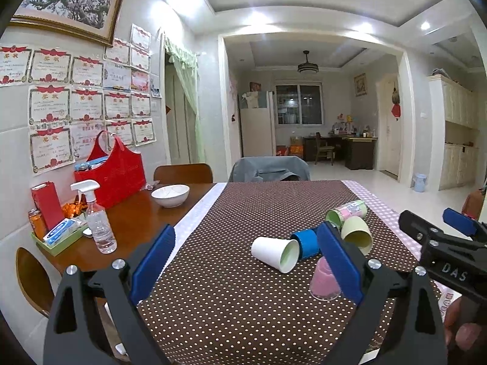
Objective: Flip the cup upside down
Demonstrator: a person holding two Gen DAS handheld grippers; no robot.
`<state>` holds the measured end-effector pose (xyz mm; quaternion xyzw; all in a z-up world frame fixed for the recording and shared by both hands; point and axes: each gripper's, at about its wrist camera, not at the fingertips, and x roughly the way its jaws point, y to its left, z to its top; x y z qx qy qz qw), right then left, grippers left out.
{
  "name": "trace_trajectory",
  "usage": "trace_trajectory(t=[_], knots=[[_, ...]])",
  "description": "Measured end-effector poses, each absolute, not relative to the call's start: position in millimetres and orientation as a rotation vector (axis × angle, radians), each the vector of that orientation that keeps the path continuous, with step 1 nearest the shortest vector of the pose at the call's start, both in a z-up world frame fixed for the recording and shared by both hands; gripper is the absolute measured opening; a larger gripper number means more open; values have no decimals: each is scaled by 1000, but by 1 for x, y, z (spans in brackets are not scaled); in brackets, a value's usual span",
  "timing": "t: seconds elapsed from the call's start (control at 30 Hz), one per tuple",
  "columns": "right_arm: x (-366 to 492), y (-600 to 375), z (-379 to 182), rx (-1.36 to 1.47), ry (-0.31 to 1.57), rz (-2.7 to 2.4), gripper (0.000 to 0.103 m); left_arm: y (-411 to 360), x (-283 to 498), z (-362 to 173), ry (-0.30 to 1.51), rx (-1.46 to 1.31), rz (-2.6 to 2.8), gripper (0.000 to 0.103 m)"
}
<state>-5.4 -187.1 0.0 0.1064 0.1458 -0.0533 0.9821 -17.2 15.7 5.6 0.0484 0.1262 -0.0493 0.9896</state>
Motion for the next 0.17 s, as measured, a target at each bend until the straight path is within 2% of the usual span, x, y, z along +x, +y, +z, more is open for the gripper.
trace_trajectory(t=[0.17], knots=[[-5, -187, 0, 215, 293, -107, 97, 15, -16, 5, 269, 104, -91, 93]])
